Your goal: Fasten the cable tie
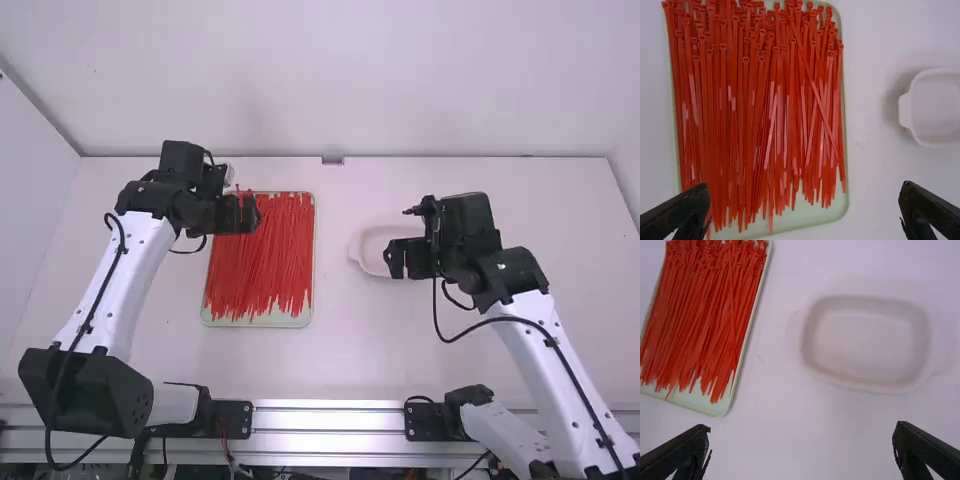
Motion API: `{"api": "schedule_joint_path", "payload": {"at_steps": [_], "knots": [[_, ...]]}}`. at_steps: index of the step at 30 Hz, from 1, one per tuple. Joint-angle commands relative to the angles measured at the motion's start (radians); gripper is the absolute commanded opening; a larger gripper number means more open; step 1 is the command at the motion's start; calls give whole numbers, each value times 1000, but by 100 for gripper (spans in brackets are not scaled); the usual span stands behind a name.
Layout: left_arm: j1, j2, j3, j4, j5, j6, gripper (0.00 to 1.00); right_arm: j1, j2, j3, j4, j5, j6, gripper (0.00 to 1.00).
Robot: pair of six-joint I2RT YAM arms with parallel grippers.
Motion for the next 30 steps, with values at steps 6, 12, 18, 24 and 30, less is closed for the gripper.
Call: {"api": "schedule_joint_path", "payload": {"at_steps": [6, 12, 18, 24, 30], "knots": [[-9, 8, 31, 34, -33, 19, 99, -15, 72, 30, 20, 33, 10, 98], [-9, 37, 31, 98, -33, 19, 99, -14, 114, 30, 35, -20, -2, 98], [-9, 88, 31, 206, -33, 46, 99, -16, 114, 30, 41, -16, -1, 98], [-9, 163, 31, 315, -63, 63, 99, 0, 114, 30, 59, -18, 10, 98], [-8, 280, 71, 410, -60, 64, 99, 17, 114, 30, 62, -18, 10, 98]]}}
